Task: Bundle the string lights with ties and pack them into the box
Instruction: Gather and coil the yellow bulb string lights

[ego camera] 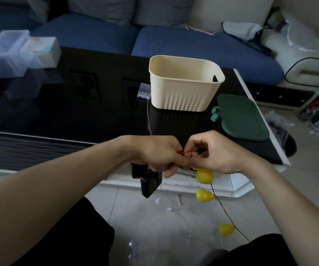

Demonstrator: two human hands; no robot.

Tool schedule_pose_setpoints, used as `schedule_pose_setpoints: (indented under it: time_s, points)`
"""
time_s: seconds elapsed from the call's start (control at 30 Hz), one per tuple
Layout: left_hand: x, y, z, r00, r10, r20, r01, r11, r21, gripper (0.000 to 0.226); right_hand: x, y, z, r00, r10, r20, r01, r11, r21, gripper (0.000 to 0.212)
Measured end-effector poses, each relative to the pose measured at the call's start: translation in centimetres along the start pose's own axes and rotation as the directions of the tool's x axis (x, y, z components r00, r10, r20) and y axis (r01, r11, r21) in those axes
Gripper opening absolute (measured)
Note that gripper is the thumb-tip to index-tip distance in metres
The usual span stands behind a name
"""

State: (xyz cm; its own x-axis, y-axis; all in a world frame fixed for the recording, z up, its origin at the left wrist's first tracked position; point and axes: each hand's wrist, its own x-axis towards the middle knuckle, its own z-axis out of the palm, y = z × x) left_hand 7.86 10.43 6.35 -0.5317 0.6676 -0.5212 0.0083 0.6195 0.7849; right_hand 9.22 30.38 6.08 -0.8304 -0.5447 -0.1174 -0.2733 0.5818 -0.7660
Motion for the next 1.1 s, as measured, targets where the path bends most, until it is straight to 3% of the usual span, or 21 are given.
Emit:
schedule_pose_setpoints:
  time_s: [0.13,0.23,0.47,0.6,0.8,0.93,1.03,1.1]
  points:
    - [0.0,0.0,-0.3,1.000,-0.028,0.000,0.028,0.995,-0.093,0.035,-0.1,0.5,-0.3,0.995,-0.007,-0.100,-0.002,0.997,-0.081,0.023]
    - [0.0,-0.2,-0.7,0.999,-0.003,0.039,0.012,0.972,-0.235,0.036,-0.3,1.1,-0.8,0.984,0.036,-0.173,-0.038,0.999,-0.009,0.030]
    - [-0.1,-0.3,-1.6,0.992,0.122,0.030,-0.071,0.743,-0.666,0.037,-0.8,2.1,-2.1,0.985,0.170,-0.015,-0.165,0.970,0.180,0.046]
    - [0.0,-0.2,-1.7,0.992,0.121,-0.035,-0.109,0.690,-0.716,0.042,-0.6,3.1,-1.7,0.978,0.210,0.002,-0.208,0.968,0.138,0.021]
    - [0.4,-0.1,-1.2,0.987,0.061,-0.146,-0.145,0.725,-0.673,0.043,0.0,2.8,0.0,0.977,0.214,-0.007,-0.210,0.963,0.170,0.012]
    - [0.2,-0.2,-1.5,0.978,0.014,-0.209,-0.146,0.761,-0.632,0.041,0.2,2.4,-0.4,0.928,0.223,-0.298,-0.219,0.975,0.046,0.014]
    - [0.4,-0.4,-1.5,0.966,-0.012,-0.257,-0.158,0.761,-0.629,0.039,0.2,1.9,-0.7,0.826,0.200,-0.527,-0.152,0.979,0.133,0.017]
    - [0.6,-0.5,-1.5,0.955,-0.028,-0.294,-0.179,0.737,-0.652,0.038,0.3,1.4,-0.4,0.804,0.191,-0.562,-0.097,0.976,0.194,0.018]
